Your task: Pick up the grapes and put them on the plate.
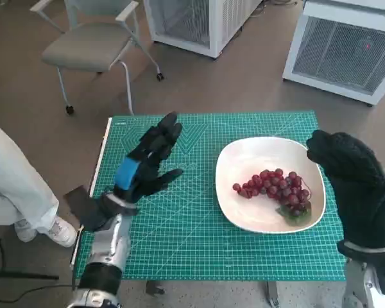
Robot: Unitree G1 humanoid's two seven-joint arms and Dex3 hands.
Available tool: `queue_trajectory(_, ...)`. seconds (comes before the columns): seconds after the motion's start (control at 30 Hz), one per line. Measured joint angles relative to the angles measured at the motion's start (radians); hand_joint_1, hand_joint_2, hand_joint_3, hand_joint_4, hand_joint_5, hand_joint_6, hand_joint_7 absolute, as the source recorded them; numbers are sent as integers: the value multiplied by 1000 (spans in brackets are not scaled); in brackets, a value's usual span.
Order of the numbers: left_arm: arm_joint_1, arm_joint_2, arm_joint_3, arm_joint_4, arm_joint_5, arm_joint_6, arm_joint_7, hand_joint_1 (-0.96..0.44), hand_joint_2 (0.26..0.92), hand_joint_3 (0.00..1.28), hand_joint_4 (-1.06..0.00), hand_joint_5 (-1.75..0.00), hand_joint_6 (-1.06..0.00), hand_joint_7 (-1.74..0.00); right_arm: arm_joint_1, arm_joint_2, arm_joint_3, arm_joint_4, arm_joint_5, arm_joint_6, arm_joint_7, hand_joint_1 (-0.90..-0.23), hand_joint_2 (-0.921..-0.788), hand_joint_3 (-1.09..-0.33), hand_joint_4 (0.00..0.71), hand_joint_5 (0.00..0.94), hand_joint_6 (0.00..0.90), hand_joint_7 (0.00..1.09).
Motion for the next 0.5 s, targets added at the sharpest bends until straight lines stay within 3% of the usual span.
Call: queue_trajectory(0.5,95,1,5,-135,-14,102,7,-449,921,155,-227,-11,-327,-22,-8,0,7,4,1,7,1,-337,-921,-587,476,813,263,969)
